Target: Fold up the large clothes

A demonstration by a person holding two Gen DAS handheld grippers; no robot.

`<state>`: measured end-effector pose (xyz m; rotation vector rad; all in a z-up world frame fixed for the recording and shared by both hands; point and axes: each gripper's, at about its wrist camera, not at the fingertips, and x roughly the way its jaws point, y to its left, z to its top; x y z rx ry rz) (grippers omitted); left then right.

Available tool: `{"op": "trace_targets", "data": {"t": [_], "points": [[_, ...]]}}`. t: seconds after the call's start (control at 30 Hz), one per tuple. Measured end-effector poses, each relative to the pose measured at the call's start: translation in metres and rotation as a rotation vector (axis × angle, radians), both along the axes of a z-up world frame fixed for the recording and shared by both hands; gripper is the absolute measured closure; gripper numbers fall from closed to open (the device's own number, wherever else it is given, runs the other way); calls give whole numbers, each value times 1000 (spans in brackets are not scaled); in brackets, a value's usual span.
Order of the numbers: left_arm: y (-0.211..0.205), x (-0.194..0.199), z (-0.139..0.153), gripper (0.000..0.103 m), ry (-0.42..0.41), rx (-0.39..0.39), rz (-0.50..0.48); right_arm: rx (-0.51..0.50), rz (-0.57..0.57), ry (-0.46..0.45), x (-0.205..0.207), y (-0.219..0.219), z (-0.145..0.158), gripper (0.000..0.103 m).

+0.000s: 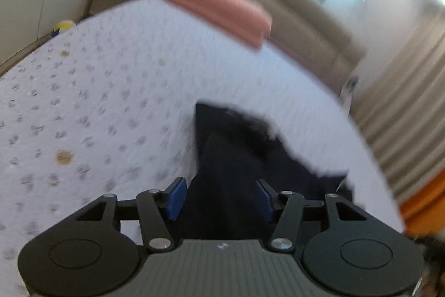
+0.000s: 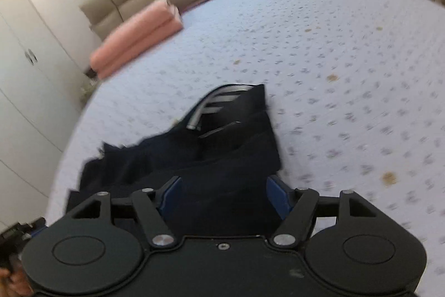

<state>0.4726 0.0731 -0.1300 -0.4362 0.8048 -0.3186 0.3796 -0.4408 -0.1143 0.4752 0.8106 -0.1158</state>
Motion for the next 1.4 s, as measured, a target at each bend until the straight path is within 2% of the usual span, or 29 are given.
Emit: {"op": "trace_targets", "data": {"t": [0.1, 0.2, 0.37, 0.53, 0.67, 0.73, 0.8, 0.83, 0.87, 0.93, 1.0, 1.1, 1.17, 1.2, 1.27, 1.33, 1.4], "points": [[1, 7, -1, 47, 53, 64, -50, -45, -10, 59, 10, 2, 3, 22], [-3, 23, 0, 46, 70, 116, -70, -75, 7, 62, 26, 10, 4, 24], [-24, 58, -2, 43, 81, 141, -108, -214, 51, 99, 52, 20, -12, 24], [-45, 87, -16, 43, 123, 190, -134, -231, 96, 141, 77, 8, -34, 24], [-55, 94, -25, 35, 162, 194, -138, -156, 117, 184, 96, -7, -50, 24], [-64, 95, -30, 41, 181, 209, -145, -158, 127, 201, 102, -10, -56, 25], [-73, 91, -30, 72, 155, 272, -130, -152, 155, 208, 103, -8, -58, 59], [-79, 87, -28, 81, 132, 321, -129, -171, 160, 210, 101, -5, -57, 80], [-84, 83, -26, 87, 113, 362, -130, -204, 159, 204, 95, 0, -54, 85], [-89, 74, -17, 89, 85, 394, -110, -212, 178, 190, 84, 6, -47, 91], [-93, 62, -7, 90, 53, 416, -100, -184, 227, 163, 76, 10, -44, 92], [-96, 49, 5, 90, 11, 402, -111, -212, 297, 156, 81, 15, -49, 91], [-96, 50, 6, 90, 12, 373, -132, -187, 293, 182, 93, 7, -55, 78], [-95, 52, 4, 90, 20, 363, -132, -152, 291, 186, 98, 1, -58, 75], [-94, 60, -5, 89, 44, 335, -139, -87, 289, 188, 106, -8, -62, 54], [-93, 67, -13, 83, 66, 283, -158, -61, 306, 180, 110, -10, -64, 54], [-92, 71, -19, 66, 75, 246, -169, -87, 324, 191, 112, -6, -67, 59]]}}
